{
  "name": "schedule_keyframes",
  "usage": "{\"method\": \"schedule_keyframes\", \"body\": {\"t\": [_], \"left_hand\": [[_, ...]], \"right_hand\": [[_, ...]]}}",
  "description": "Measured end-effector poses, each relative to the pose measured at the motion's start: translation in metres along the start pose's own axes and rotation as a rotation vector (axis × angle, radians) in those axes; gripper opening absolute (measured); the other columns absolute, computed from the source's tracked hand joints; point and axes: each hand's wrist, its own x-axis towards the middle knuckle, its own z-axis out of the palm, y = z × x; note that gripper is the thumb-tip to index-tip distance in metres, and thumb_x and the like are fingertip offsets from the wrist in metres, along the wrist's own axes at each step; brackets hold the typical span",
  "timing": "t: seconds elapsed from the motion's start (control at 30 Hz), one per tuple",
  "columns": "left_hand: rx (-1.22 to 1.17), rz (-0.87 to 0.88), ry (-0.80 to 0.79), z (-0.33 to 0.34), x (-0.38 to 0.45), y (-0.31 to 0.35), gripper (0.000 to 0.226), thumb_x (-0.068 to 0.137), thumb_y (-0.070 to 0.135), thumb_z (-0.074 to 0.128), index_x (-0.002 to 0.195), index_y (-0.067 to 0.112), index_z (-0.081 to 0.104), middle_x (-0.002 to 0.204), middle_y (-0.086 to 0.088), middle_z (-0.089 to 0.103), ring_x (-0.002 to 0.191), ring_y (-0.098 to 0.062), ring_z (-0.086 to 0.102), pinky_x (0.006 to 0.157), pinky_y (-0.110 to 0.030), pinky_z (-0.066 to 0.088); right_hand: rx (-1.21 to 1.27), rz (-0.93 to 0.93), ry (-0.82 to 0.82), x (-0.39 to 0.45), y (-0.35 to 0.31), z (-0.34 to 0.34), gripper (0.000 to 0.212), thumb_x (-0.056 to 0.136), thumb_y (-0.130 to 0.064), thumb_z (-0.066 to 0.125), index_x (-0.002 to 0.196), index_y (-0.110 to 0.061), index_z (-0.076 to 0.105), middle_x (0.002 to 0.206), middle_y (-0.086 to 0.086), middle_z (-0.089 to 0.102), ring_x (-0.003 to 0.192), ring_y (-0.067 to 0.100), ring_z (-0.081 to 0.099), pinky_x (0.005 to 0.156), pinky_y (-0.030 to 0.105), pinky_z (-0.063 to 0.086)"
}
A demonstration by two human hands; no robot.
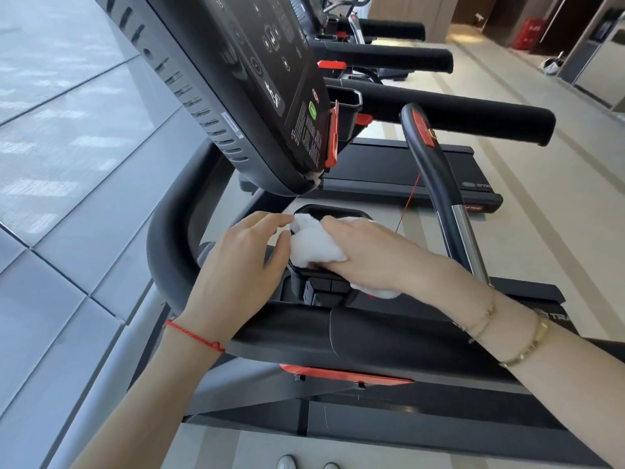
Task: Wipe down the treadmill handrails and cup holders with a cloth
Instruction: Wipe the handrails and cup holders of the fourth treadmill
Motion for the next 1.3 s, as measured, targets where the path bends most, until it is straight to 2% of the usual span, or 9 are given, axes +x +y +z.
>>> {"method": "schedule_keyframes", "body": {"t": [0.17,0.33,0.5,0.6,0.67,0.83,0.97,1.13,1.3], "left_hand": [[-0.008,-0.007,-0.065,0.005,0.004,-0.006,0.030,0.099,0.027,0.051,0.126,0.023,0.064,0.119,0.012,0.065,0.073,-0.002,0.060,0.076,-0.028,0.051],[-0.025,-0.013,-0.123,0.008,0.005,-0.011,0.035,0.098,0.031,0.052,0.132,0.025,0.061,0.126,0.010,0.063,0.106,-0.009,0.062,0.088,-0.026,0.051],[-0.024,-0.033,-0.140,0.007,0.004,-0.014,0.037,0.097,0.028,0.053,0.134,0.029,0.058,0.127,0.013,0.062,0.109,-0.009,0.060,0.090,-0.024,0.049],[-0.018,-0.042,-0.156,0.007,0.004,-0.015,0.039,0.097,0.028,0.052,0.137,0.030,0.056,0.128,0.013,0.061,0.115,-0.010,0.056,0.093,-0.030,0.049],[-0.021,-0.044,-0.156,0.006,0.003,-0.015,0.040,0.097,0.029,0.052,0.137,0.030,0.055,0.128,0.013,0.061,0.117,-0.009,0.056,0.094,-0.031,0.049],[-0.035,-0.042,-0.161,0.006,0.003,-0.016,0.041,0.097,0.029,0.052,0.137,0.031,0.055,0.127,0.015,0.061,0.116,-0.010,0.057,0.094,-0.035,0.051],[-0.035,-0.029,-0.161,0.007,0.003,-0.016,0.038,0.099,0.021,0.050,0.135,0.027,0.057,0.124,0.012,0.063,0.112,-0.013,0.059,0.091,-0.037,0.052],[-0.045,-0.009,-0.175,0.006,0.003,-0.016,0.037,0.101,0.016,0.047,0.135,0.026,0.057,0.123,0.012,0.063,0.109,-0.014,0.061,0.088,-0.038,0.051],[-0.037,-0.030,-0.169,0.007,0.002,-0.015,0.039,0.100,0.015,0.048,0.136,0.026,0.056,0.120,0.011,0.063,0.094,-0.015,0.061,0.078,-0.036,0.052]], "right_hand": [[0.152,0.164,-0.478,0.026,0.003,-0.008,0.012,0.075,-0.045,0.036,0.072,-0.035,0.032,0.086,-0.011,0.051,0.079,0.021,0.044,0.075,0.035,0.044],[-0.060,0.083,-0.569,0.047,0.000,-0.005,0.029,0.099,-0.046,0.045,0.073,-0.035,0.038,0.083,-0.005,0.051,0.082,0.025,0.046,0.061,0.027,0.038],[-0.048,0.091,-0.682,0.045,0.011,0.005,0.032,0.100,-0.032,0.029,0.077,-0.016,0.046,0.077,-0.005,0.051,0.081,0.020,0.040,0.084,0.036,0.026],[-0.023,0.068,-0.641,0.040,0.009,0.003,0.057,0.091,-0.047,0.014,0.064,-0.019,0.055,0.060,-0.030,0.057,0.073,0.018,0.044,0.077,0.032,0.029],[-0.081,0.068,-0.545,0.036,0.008,0.004,0.067,0.085,-0.056,0.009,0.048,-0.018,0.051,0.044,-0.018,0.055,0.062,0.012,0.049,0.065,0.028,0.028],[-0.056,0.012,-0.325,0.019,0.000,0.001,0.054,0.093,-0.053,0.014,0.053,-0.030,0.042,0.038,-0.004,0.054,0.050,0.016,0.052,0.063,0.031,0.030],[0.161,-0.101,-0.172,-0.003,-0.007,-0.008,0.039,0.092,-0.067,0.015,0.062,-0.059,0.040,0.058,-0.022,0.059,0.060,0.006,0.056,0.075,0.032,0.040],[0.475,0.100,-0.410,0.004,-0.004,-0.013,0.038,0.103,-0.041,0.019,0.068,-0.035,0.031,0.042,-0.018,0.046,0.044,-0.002,0.047,0.060,0.007,0.039],[0.303,0.168,-0.532,0.030,-0.001,0.002,0.020,0.093,-0.030,0.021,0.083,-0.030,0.039,0.077,-0.025,0.047,0.086,-0.003,0.046,0.078,0.026,0.028]]}}
